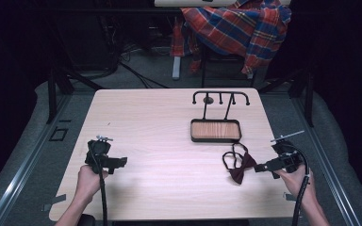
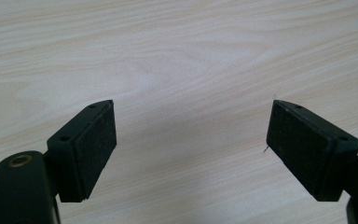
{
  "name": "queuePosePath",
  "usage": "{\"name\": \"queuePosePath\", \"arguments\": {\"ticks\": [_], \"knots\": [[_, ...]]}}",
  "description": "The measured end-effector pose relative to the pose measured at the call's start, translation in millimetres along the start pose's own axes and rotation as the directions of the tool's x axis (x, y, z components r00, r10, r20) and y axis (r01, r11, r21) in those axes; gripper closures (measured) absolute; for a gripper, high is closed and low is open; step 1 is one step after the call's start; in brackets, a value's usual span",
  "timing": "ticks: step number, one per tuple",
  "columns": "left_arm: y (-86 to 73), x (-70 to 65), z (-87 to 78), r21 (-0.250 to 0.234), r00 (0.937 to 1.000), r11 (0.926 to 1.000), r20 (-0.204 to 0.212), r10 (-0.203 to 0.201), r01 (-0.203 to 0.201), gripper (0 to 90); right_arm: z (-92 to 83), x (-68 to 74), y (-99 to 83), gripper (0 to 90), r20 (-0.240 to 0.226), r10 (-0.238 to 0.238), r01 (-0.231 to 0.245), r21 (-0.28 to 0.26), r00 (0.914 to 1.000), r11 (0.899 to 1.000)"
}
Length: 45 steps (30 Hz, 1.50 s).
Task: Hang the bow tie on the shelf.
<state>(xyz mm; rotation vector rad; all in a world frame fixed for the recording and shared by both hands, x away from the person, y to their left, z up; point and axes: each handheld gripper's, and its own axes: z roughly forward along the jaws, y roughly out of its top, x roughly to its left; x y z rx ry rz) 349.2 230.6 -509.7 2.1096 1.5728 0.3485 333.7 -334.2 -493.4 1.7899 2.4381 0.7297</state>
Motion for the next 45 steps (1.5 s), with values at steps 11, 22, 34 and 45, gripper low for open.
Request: {"name": "queuePosePath", "arguments": {"ticks": [11, 22, 34, 45], "knots": [[0.0, -0.4, 0.2, -0.002, 0.9999, 1.0000, 0.007, 0.008, -0.008, 16.0, 9.0, 6.8, 2.2, 8.1, -0.004, 0.003, -0.003, 0.027, 1.0000, 1.000], [1.6, -1.9, 3.0, 0.011, 0.9995, 0.9995, 0.014, 0.030, -0.030, 16.0, 27.7, 15.0, 15.2, 8.2, 0.033, -0.030, 0.027, 0.073, 0.9990, 0.997], [1.1, -4.1, 5.0, 0.024, 0.9990, 0.9989, 0.017, 0.041, -0.041, 16.0, 54.5, 25.9, 22.7, 13.4, 0.051, -0.061, 0.053, 0.133, 0.9968, 0.990], [2.0, -4.6, 5.8, 0.030, 0.9987, 0.9984, 0.019, 0.047, -0.047, 16.0, 60.2, 25.0, 27.3, 12.6, 0.084, -0.051, 0.043, 0.089, 0.9952, 0.995]]}}
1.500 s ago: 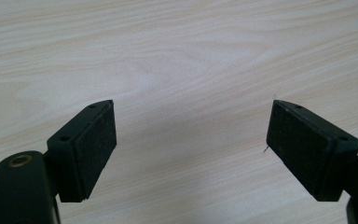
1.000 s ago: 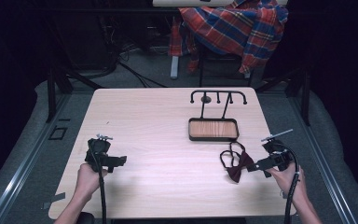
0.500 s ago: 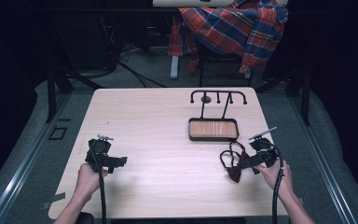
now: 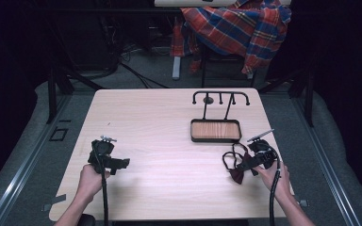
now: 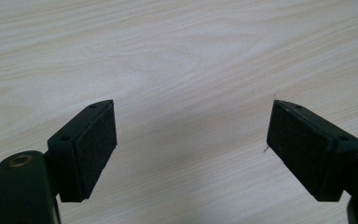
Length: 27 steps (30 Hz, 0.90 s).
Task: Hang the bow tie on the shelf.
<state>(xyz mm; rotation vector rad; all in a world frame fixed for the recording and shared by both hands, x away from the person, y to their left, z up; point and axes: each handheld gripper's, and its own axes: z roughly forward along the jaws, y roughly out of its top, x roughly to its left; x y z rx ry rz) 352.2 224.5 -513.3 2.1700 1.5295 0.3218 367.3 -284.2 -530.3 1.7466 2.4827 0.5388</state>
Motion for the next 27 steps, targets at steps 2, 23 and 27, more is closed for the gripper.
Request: {"name": "queuePosePath", "arguments": {"ticks": [2, 23, 27], "knots": [[0.0, -0.4, 0.4, -0.001, 1.0000, 1.0000, -0.002, 0.002, -0.002, 16.0, 1.3, -0.8, 0.1, 12.9, 0.009, 0.019, -0.019, -0.012, 0.9998, 1.000], [0.3, -0.8, 1.5, 0.009, 1.0000, 0.9999, 0.001, 0.007, -0.007, 16.0, 7.3, -3.6, 0.4, 16.4, 0.057, 0.006, -0.007, 0.013, 0.9983, 1.000], [0.8, -1.9, 2.1, 0.011, 1.0000, 0.9999, 0.001, 0.007, -0.007, 16.0, 5.8, -2.9, 6.5, 16.0, 0.062, 0.017, -0.016, -0.018, 0.9979, 1.000]]}}
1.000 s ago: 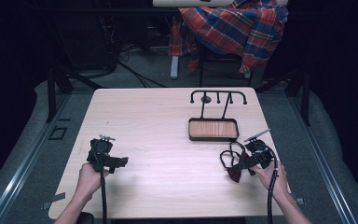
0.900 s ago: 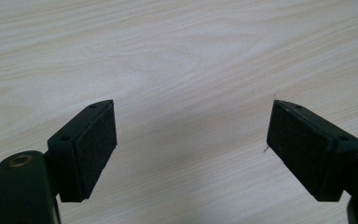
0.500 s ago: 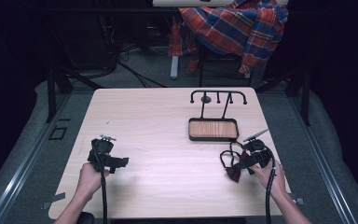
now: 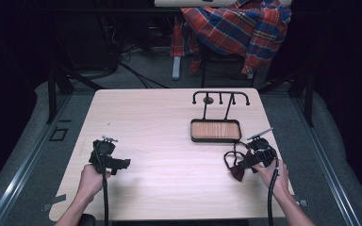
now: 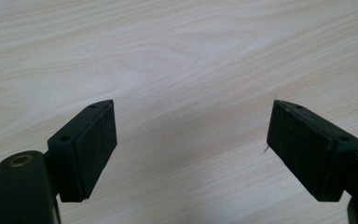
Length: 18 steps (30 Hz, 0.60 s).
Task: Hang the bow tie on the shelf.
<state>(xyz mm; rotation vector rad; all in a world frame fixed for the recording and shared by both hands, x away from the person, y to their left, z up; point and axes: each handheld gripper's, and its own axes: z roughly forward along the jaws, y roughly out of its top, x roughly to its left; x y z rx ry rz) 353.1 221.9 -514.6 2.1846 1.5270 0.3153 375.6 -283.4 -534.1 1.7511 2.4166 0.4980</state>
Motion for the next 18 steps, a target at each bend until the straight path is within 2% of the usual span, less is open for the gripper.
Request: {"name": "queuePosePath", "arguments": {"ticks": [1, 5, 6, 7, 9, 10, 11, 12, 13, 14, 15, 16, 17, 18], "knots": [[-0.1, -0.5, 0.2, -0.004, 1.0000, 1.0000, -0.003, 0.001, -0.001, 16.0, 1.4, 0.7, 2.6, 15.9, 0.003, 0.012, -0.012, -0.015, 0.9999, 1.000], [-0.8, 0.4, -1.0, 0.002, 1.0000, 1.0000, 0.000, 0.005, -0.005, 16.0, 6.5, 3.8, 11.4, 16.0, 0.025, -0.012, 0.011, 0.018, 0.9996, 1.000], [-1.1, 0.8, -1.0, 0.001, 1.0000, 1.0000, 0.001, 0.002, -0.002, 16.0, 8.9, 5.6, 10.6, 16.3, 0.022, 0.005, -0.005, 0.001, 0.9998, 1.000], [-1.4, 1.4, -0.9, 0.001, 1.0000, 1.0000, 0.000, 0.000, 0.000, 16.0, 7.2, 5.3, 11.3, 16.3, 0.030, -0.017, 0.016, 0.038, 0.9994, 0.999], [-1.6, 2.1, -1.2, -0.002, 1.0000, 1.0000, 0.000, -0.001, 0.001, 16.0, 6.1, 5.5, 10.4, 18.4, 0.026, -0.014, 0.013, 0.037, 0.9996, 0.999], [-1.6, 2.1, -1.4, -0.003, 1.0000, 1.0000, 0.000, 0.000, 0.000, 16.0, 6.6, 5.4, 9.3, 19.1, 0.011, -0.005, 0.005, 0.030, 0.9999, 1.000], [-1.6, 1.8, -1.8, -0.003, 1.0000, 1.0000, 0.002, 0.001, -0.001, 16.0, 7.1, 5.6, 8.8, 18.4, 0.018, 0.007, -0.008, 0.036, 0.9998, 0.999], [-1.6, 1.4, -1.9, -0.003, 1.0000, 1.0000, 0.002, 0.002, -0.002, 15.9, 6.1, 2.8, 8.9, 18.1, 0.001, -0.002, 0.002, 0.064, 1.0000, 0.998], [-1.6, 1.4, -1.9, -0.003, 1.0000, 1.0000, 0.002, 0.002, -0.002, 16.0, 6.3, 2.5, 7.9, 18.1, -0.003, 0.009, -0.009, 0.066, 1.0000, 0.998], [-1.4, 0.4, -2.1, -0.002, 1.0000, 1.0000, 0.006, 0.004, -0.004, 15.9, 6.0, 0.3, 6.5, 18.1, 0.005, 0.010, -0.010, 0.083, 0.9999, 0.997], [-1.3, 0.0, -1.9, -0.002, 1.0000, 1.0000, 0.006, 0.005, -0.005, 16.0, 6.5, 0.1, 5.1, 18.2, 0.007, 0.029, -0.029, 0.075, 0.9996, 0.997], [-1.3, -0.1, -1.7, -0.001, 1.0000, 1.0000, 0.005, 0.004, -0.004, 16.0, 5.1, -2.1, 4.4, 18.1, 0.005, 0.023, -0.023, 0.101, 0.9997, 0.995], [-1.3, -0.1, -1.7, -0.001, 1.0000, 1.0000, 0.005, 0.004, -0.004, 15.9, 5.1, -2.1, 4.4, 18.1, 0.005, 0.023, -0.023, 0.101, 0.9997, 0.995], [-1.4, 0.1, -1.6, 0.001, 1.0000, 1.0000, 0.005, 0.005, -0.005, 16.0, 5.6, -4.2, 1.8, 19.4, 0.015, 0.040, -0.041, 0.104, 0.9991, 0.994]]}}
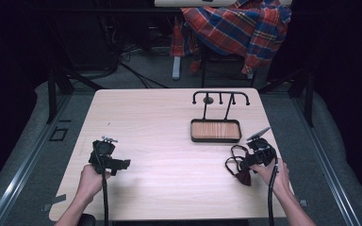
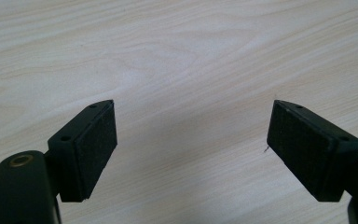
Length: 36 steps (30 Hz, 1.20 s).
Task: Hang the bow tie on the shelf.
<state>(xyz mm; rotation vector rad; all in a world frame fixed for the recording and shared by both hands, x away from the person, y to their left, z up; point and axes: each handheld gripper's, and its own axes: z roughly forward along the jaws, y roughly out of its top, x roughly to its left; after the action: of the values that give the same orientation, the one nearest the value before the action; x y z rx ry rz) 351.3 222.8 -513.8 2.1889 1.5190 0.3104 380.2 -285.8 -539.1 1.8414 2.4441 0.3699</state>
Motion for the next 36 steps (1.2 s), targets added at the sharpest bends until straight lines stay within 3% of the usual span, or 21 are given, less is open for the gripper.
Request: {"name": "queuePosePath", "arguments": {"ticks": [4, 7, 8, 9, 14, 17, 18, 19, 20, 24, 25, 26, 29, 33, 34, 36], "knots": [[-0.1, 0.1, 0.0, 0.000, 1.0000, 1.0000, 0.000, -0.002, 0.002, 15.9, 0.8, -5.4, -2.2, 24.5, -0.003, 0.004, -0.004, 0.049, 1.0000, 0.999], [-0.1, 0.0, 0.0, 0.001, 1.0000, 1.0000, 0.000, 0.002, -0.002, 16.0, 0.5, -5.3, -3.6, 31.8, -0.007, 0.026, -0.025, 0.034, 0.9997, 0.999], [-0.1, 0.1, 0.0, 0.001, 1.0000, 1.0000, 0.000, 0.003, -0.003, 16.0, -2.2, -6.6, -2.3, 34.3, -0.004, -0.003, 0.003, 0.066, 1.0000, 0.998], [-0.3, 0.0, 0.1, -0.001, 1.0000, 1.0000, -0.001, 0.000, 0.000, 15.9, -0.6, -5.7, -3.7, 35.4, -0.007, 0.018, -0.017, 0.043, 0.9998, 0.999], [-1.0, 0.2, -0.8, -0.002, 1.0000, 1.0000, -0.001, 0.006, -0.006, 15.9, -1.1, -5.5, -9.7, 40.2, 0.002, 0.020, -0.020, 0.035, 0.9998, 0.999], [-0.8, 0.3, 0.1, 0.002, 1.0000, 1.0000, -0.002, 0.009, -0.009, 15.9, -1.1, -7.3, -9.7, 46.0, -0.004, 0.003, -0.003, 0.058, 1.0000, 0.998], [-0.8, -0.4, 0.2, 0.002, 1.0000, 1.0000, -0.001, 0.006, -0.006, 16.0, 0.8, -7.0, -10.7, 51.0, -0.009, 0.016, -0.015, 0.037, 0.9998, 0.999], [-1.0, -0.7, 0.1, 0.001, 1.0000, 1.0000, -0.002, 0.005, -0.005, 15.9, 0.1, -7.6, -9.7, 55.8, 0.010, -0.005, 0.004, 0.058, 0.9999, 0.998], [-1.2, -1.0, 0.0, 0.001, 1.0000, 1.0000, -0.003, 0.005, -0.005, 15.9, 1.7, -6.9, -10.5, 58.2, 0.019, 0.004, -0.005, 0.045, 0.9998, 0.999], [-1.2, -1.2, 0.1, 0.001, 1.0000, 1.0000, -0.008, 0.004, -0.004, 16.0, 0.1, -11.9, -10.9, 65.4, -0.001, -0.022, 0.022, 0.049, 0.9998, 0.999], [-1.2, -1.1, 0.1, 0.002, 1.0000, 1.0000, -0.009, 0.004, -0.004, 15.9, -1.5, -14.2, -10.8, 68.6, 0.013, -0.040, 0.039, 0.058, 0.9991, 0.998], [-1.3, -0.7, 0.4, 0.004, 0.9999, 1.0000, -0.009, 0.006, -0.006, 15.9, -2.4, -14.1, -12.1, 73.3, 0.015, -0.034, 0.033, 0.024, 0.9993, 0.999], [-1.8, -0.2, 0.7, 0.006, 1.0000, 1.0000, -0.009, 0.000, 0.000, 15.9, -6.8, -13.3, -11.1, 75.3, 0.033, -0.064, 0.063, 0.025, 0.9974, 0.998], [-4.0, 2.6, 0.0, 0.002, 0.9999, 0.9999, -0.011, -0.012, 0.012, 15.9, -11.9, -9.7, -9.0, 76.0, 0.039, -0.090, 0.091, -0.004, 0.9952, 0.996], [-4.6, 4.4, -0.3, -0.002, 0.9998, 0.9998, -0.010, -0.019, 0.019, 15.9, -11.5, -7.1, -8.4, 76.0, 0.037, -0.089, 0.090, -0.032, 0.9954, 0.995], [-4.5, 5.7, 0.4, -0.003, 0.9996, 0.9997, -0.014, -0.025, 0.025, 15.8, -13.6, -6.6, -6.5, 76.0, 0.037, -0.115, 0.115, -0.022, 0.9927, 0.993]]}}
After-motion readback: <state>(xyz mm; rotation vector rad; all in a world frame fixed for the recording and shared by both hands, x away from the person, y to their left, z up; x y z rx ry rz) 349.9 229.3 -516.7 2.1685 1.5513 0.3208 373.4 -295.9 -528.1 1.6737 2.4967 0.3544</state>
